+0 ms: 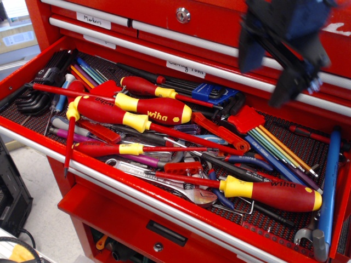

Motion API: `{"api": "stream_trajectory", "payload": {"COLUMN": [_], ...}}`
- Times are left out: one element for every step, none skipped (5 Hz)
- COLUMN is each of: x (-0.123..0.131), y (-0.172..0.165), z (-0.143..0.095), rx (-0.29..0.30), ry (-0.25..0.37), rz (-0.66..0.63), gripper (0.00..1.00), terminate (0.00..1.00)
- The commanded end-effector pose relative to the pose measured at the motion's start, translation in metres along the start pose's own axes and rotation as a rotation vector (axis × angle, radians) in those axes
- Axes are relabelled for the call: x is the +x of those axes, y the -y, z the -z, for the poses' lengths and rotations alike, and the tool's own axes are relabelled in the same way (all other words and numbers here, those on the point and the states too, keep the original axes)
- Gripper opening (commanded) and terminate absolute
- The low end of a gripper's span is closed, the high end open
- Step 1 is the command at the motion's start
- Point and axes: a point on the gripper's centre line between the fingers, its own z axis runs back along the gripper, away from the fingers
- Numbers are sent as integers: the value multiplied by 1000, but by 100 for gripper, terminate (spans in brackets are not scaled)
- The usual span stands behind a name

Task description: Pick up red srewdriver

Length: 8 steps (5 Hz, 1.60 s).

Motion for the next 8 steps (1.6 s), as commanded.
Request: {"api": "stream_trajectory", "payload": {"x": [9,6,3,4,-4,-11,-16,-20], "y": [25,32,38,40,45,43,42,39], "z": [7,29,49,65,89,111,128,139], "rx": [-27,-50,-138,-190,-123,-54,-32,-21], "ry": [109,115,123,81,80,65,81,89], "rz": [276,376,391,386,372,331,305,280], "gripper": [100,100,100,100,100,100,100,100], "terminate": [0,0,0,0,0,0,0,0]}}
